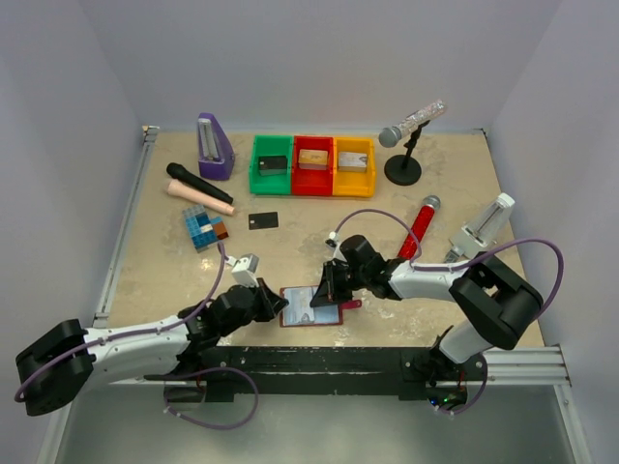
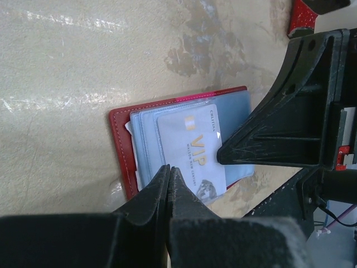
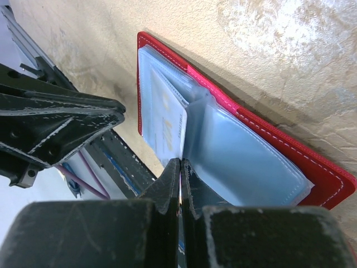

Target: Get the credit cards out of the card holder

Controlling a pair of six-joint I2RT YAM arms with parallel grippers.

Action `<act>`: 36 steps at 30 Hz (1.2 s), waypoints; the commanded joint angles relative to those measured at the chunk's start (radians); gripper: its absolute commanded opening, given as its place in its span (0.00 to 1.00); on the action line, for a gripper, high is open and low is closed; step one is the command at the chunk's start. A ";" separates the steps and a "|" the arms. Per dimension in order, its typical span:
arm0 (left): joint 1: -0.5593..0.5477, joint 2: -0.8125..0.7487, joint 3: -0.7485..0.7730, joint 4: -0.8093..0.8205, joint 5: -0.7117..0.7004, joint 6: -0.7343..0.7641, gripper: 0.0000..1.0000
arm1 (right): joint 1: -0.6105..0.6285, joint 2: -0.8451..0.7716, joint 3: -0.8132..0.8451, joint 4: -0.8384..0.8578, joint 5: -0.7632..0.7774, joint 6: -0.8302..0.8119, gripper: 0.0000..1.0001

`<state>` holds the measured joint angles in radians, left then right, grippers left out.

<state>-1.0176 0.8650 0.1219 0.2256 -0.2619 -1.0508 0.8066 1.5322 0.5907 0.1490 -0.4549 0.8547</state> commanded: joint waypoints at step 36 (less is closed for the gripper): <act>-0.006 0.258 0.021 0.081 0.035 -0.061 0.00 | 0.000 0.040 -0.045 0.314 -0.096 0.132 0.28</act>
<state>-1.0176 1.1030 0.1699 0.3347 -0.2104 -1.0916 0.8009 1.5574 0.5598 0.2653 -0.4725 0.9092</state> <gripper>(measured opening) 0.011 0.275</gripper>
